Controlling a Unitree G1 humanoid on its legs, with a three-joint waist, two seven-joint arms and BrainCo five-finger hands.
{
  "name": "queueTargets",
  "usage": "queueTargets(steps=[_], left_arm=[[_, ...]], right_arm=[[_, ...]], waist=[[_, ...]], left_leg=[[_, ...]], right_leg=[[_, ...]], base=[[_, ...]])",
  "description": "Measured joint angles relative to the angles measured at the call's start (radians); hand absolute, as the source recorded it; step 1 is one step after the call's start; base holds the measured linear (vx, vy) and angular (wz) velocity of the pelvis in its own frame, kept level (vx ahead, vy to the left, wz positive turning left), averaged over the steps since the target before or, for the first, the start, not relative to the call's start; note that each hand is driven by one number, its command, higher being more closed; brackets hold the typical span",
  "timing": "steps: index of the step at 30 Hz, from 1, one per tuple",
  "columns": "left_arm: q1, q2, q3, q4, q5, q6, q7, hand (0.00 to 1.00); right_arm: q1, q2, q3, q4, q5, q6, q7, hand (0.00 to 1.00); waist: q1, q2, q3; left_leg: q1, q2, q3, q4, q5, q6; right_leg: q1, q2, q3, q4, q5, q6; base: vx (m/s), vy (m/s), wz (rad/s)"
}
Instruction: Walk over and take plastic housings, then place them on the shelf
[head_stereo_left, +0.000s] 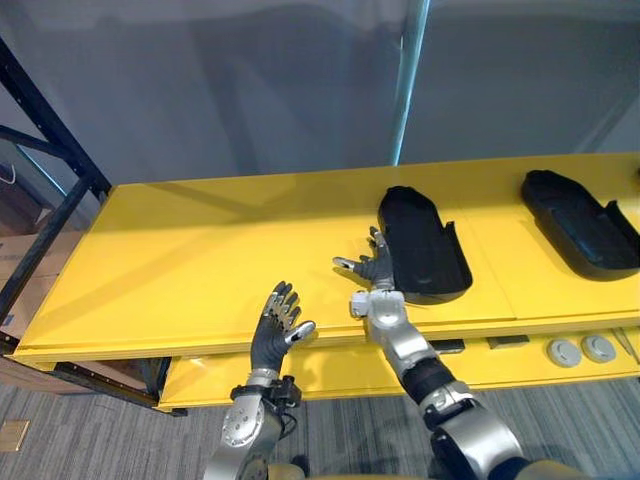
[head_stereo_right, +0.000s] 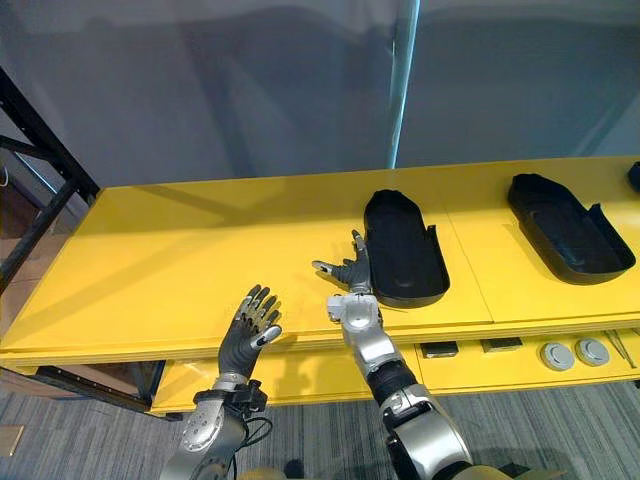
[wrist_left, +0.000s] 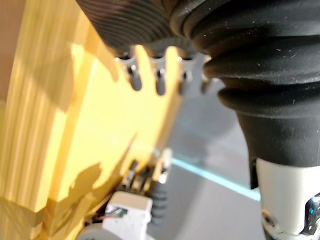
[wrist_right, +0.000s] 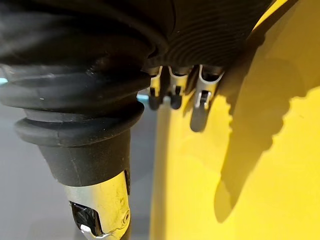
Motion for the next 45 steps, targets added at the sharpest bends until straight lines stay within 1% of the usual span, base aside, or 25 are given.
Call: queueTargets(steps=[2, 5, 6, 7, 8, 9, 10, 11, 12, 13, 14, 17, 19, 20, 21, 22, 28, 31, 33, 35, 36, 38, 40, 42, 45], left_arm=[[0.000, 0.000, 0.001, 0.000, 0.001, 0.000, 0.000, 0.00], [0.000, 0.000, 0.003, 0.000, 0.002, -0.002, 0.001, 0.00], [0.003, 0.000, 0.006, 0.000, 0.006, -0.003, 0.002, 0.00], [0.008, -0.001, 0.017, 0.000, 0.009, -0.004, 0.002, 0.00], [0.010, -0.002, 0.031, 0.000, 0.010, -0.005, 0.001, 0.00], [0.009, -0.002, 0.043, 0.000, 0.011, -0.007, 0.000, 0.00], [0.007, -0.002, 0.079, -0.003, 0.014, -0.020, 0.000, 0.00], [0.008, -0.002, 0.093, -0.007, 0.015, -0.027, 0.000, 0.00], [0.008, -0.002, 0.121, -0.015, 0.017, -0.043, 0.001, 0.00], [0.007, -0.002, 0.148, -0.028, 0.034, -0.051, 0.004, 0.00], [0.007, -0.002, 0.160, -0.032, 0.039, -0.060, 0.006, 0.00], [0.008, -0.003, 0.220, -0.062, 0.043, -0.088, 0.034, 0.00], [0.009, -0.003, 0.234, -0.068, 0.043, -0.088, 0.043, 0.00], [0.010, -0.004, 0.244, -0.078, 0.048, -0.088, 0.049, 0.00], [0.010, -0.004, 0.244, -0.085, 0.050, -0.088, 0.053, 0.00], [0.029, -0.062, 0.277, -0.130, 0.080, -0.118, 0.109, 0.00], [0.038, -0.062, 0.277, -0.130, 0.080, -0.120, 0.109, 0.00], [0.063, -0.062, 0.279, -0.130, 0.080, -0.124, 0.110, 0.00], [0.084, -0.064, 0.286, -0.139, 0.080, -0.125, 0.116, 0.00], [0.097, -0.067, 0.292, -0.149, 0.080, -0.127, 0.122, 0.00], [0.100, -0.070, 0.294, -0.161, 0.082, -0.128, 0.129, 0.00], [0.109, -0.069, 0.294, -0.177, 0.090, -0.130, 0.133, 0.00], [0.111, -0.069, 0.287, -0.183, 0.091, -0.130, 0.145, 0.00], [0.115, -0.069, 0.285, -0.184, 0.091, -0.130, 0.148, 0.00], [0.118, -0.070, 0.283, -0.211, 0.090, -0.130, 0.150, 0.00]], right_arm=[[0.000, -0.001, 0.000, 0.000, 0.003, -0.002, 0.003, 0.00], [0.016, -0.004, -0.001, -0.056, 0.052, -0.029, 0.039, 0.00], [0.033, -0.007, 0.001, -0.115, 0.095, -0.051, 0.087, 0.00], [0.060, -0.011, 0.007, -0.195, 0.142, -0.082, 0.155, 0.00], [0.080, -0.016, 0.017, -0.260, 0.185, -0.103, 0.227, 0.00], [0.094, -0.023, 0.030, -0.301, 0.207, -0.117, 0.280, 0.00], [0.127, -0.049, 0.058, -0.400, 0.246, -0.141, 0.383, 0.00], [0.142, -0.058, 0.064, -0.440, 0.258, -0.150, 0.415, 0.00], [0.170, -0.075, 0.064, -0.521, 0.290, -0.157, 0.461, 0.00], [0.203, -0.088, 0.045, -0.602, 0.326, -0.160, 0.496, 0.00], [0.223, -0.091, 0.030, -0.642, 0.342, -0.166, 0.516, 0.00], [0.329, -0.115, -0.060, -0.791, 0.421, -0.183, 0.611, 0.00], [0.361, -0.128, -0.076, -0.818, 0.430, -0.184, 0.619, 0.00], [0.423, -0.127, -0.103, -0.863, 0.432, -0.186, 0.613, 0.00], [0.443, -0.125, -0.114, -0.878, 0.432, -0.187, 0.612, 0.00], [0.639, -0.096, -0.203, -0.984, 0.391, -0.165, 0.547, 0.00], [0.653, -0.095, -0.202, -0.983, 0.391, -0.165, 0.547, 0.00], [0.727, -0.092, -0.195, -0.978, 0.390, -0.165, 0.542, 0.00], [0.777, -0.092, -0.173, -0.965, 0.390, -0.147, 0.539, 0.00], [0.802, -0.092, -0.153, -0.945, 0.388, -0.144, 0.534, 0.00], [0.829, -0.091, -0.139, -0.917, 0.362, -0.128, 0.517, 1.00], [0.853, -0.095, -0.125, -0.879, 0.338, -0.107, 0.498, 1.00], [0.886, -0.095, -0.125, -0.853, 0.310, -0.069, 0.480, 1.00], [0.888, -0.096, -0.125, -0.842, 0.309, -0.059, 0.478, 1.00], [0.886, -0.096, -0.125, -0.827, 0.308, -0.057, 0.478, 1.00]], waist=[[0.000, 0.000, 0.000], [-0.004, 0.000, 0.000], [-0.010, 0.000, 0.000], [-0.018, 0.000, 0.000], [-0.026, -0.001, -0.001], [-0.031, -0.002, -0.001], [-0.043, -0.004, -0.002], [-0.046, -0.005, -0.003], [-0.050, -0.006, -0.004], [-0.052, -0.008, -0.005], [-0.053, -0.009, -0.005], [-0.056, -0.018, -0.011], [-0.059, -0.022, -0.017], [-0.080, -0.032, -0.025], [-0.084, -0.035, -0.027], [-0.139, -0.058, -0.064], [-0.139, -0.058, -0.064], [-0.139, -0.057, -0.058], [-0.139, -0.054, -0.038], [-0.139, -0.056, -0.020], [-0.139, -0.057, -0.001], [-0.140, -0.063, 0.006], [-0.142, -0.068, 0.008], [-0.147, -0.068, 0.013], [-0.147, -0.070, 0.014]], left_leg=[[0.005, 0.000, 0.007, 0.000, 0.000, 0.000], [0.012, 0.000, 0.018, 0.005, -0.015, -0.003], [0.012, 0.000, 0.020, 0.019, -0.025, -0.004], [0.010, -0.001, 0.023, 0.031, -0.030, 0.000], [0.011, -0.001, 0.025, 0.031, -0.032, 0.000], [0.011, -0.001, 0.027, 0.031, -0.032, 0.000], [0.013, -0.001, 0.031, 0.031, -0.032, 0.000], [0.013, -0.001, 0.033, 0.031, -0.032, 0.000], [0.014, -0.001, 0.041, 0.031, -0.031, 0.000], [0.015, -0.001, 0.045, 0.031, -0.031, 0.000], [0.016, -0.001, 0.046, 0.031, -0.031, 0.000], [0.026, 0.000, 0.064, 0.028, -0.033, 0.002], [0.030, 0.000, 0.074, 0.028, -0.037, 0.003], [0.030, 0.000, 0.077, 0.027, -0.043, 0.004], [0.029, 0.001, 0.081, 0.027, -0.044, 0.003], [0.030, 0.006, 0.129, 0.021, -0.044, 0.007], [0.030, 0.006, 0.128, 0.023, -0.044, 0.007], [0.031, 0.006, 0.128, 0.028, -0.044, 0.007], [0.030, 0.008, 0.145, 0.031, -0.044, 0.007], [0.028, 0.008, 0.159, 0.032, -0.047, 0.010], [0.029, 0.007, 0.167, 0.032, -0.050, 0.014], [0.026, 0.006, 0.174, 0.031, -0.052, 0.016], [0.010, 0.004, 0.180, 0.031, -0.052, 0.017], [0.012, 0.003, 0.178, 0.031, -0.051, 0.018], [0.012, 0.002, 0.177, 0.031, -0.051, 0.018]], right_leg=[[0.000, 0.000, 0.005, 0.000, 0.000, 0.000], [0.005, -0.001, 0.017, 0.000, 0.000, 0.000], [0.009, -0.003, 0.018, 0.000, 0.000, 0.000], [0.011, -0.003, 0.019, 0.000, 0.000, 0.000], [0.010, -0.004, 0.019, 0.000, 0.000, 0.000], [0.010, -0.004, 0.020, 0.000, 0.000, 0.000], [0.010, -0.005, 0.021, 0.000, 0.000, 0.001], [0.010, -0.005, 0.021, 0.000, 0.000, 0.001], [0.010, -0.005, 0.022, 0.000, 0.000, 0.001], [0.009, -0.006, 0.023, 0.000, 0.000, 0.001], [0.009, -0.006, 0.023, 0.000, 0.000, 0.001], [0.008, -0.006, 0.040, 0.000, 0.000, 0.001], [0.007, -0.006, 0.051, 0.000, -0.001, 0.001], [0.006, -0.006, 0.053, 0.000, -0.001, 0.002], [0.005, -0.005, 0.055, 0.000, -0.001, 0.002], [-0.027, 0.001, 0.105, 0.000, 0.003, 0.007], [-0.027, 0.001, 0.105, 0.000, 0.003, 0.007], [-0.029, 0.001, 0.109, 0.000, 0.004, 0.008], [-0.046, 0.001, 0.129, 0.017, 0.004, 0.008], [-0.058, 0.001, 0.148, 0.024, 0.004, 0.009], [-0.063, 0.000, 0.159, 0.032, 0.004, 0.009], [-0.074, -0.001, 0.164, 0.038, 0.003, 0.009], [-0.095, -0.004, 0.170, 0.044, 0.003, 0.009], [-0.096, -0.005, 0.173, 0.048, 0.003, 0.010], [-0.095, -0.005, 0.173, 0.048, 0.002, 0.011]], base=[[0.00, 0.010, -0.11], [0.00, 0.017, -0.11], [0.01, 0.029, -0.06], [0.01, 0.030, -0.08], [0.01, 0.018, -0.06], [0.02, 0.021, -0.06], [0.02, 0.015, -0.04], [0.02, 0.021, -0.04], [0.00, 0.013, -0.03], [0.00, 0.013, -0.03], [-0.01, 0.010, -0.04], [-0.02, 0.010, -0.14], [-0.03, 0.010, -0.19], [-0.04, 0.007, -0.09], [-0.03, 0.003, -0.04], [0.00, 0.000, 0.00], [0.00, 0.000, 0.00], [0.00, 0.000, -0.02], [-0.01, 0.003, -0.20], [-0.08, 0.022, -0.30], [-0.10, 0.027, -0.23], [-0.05, 0.022, -0.16], [-0.01, 0.023, -0.10], [0.05, 0.024, 0.03], [0.05, 0.018, 0.04]])
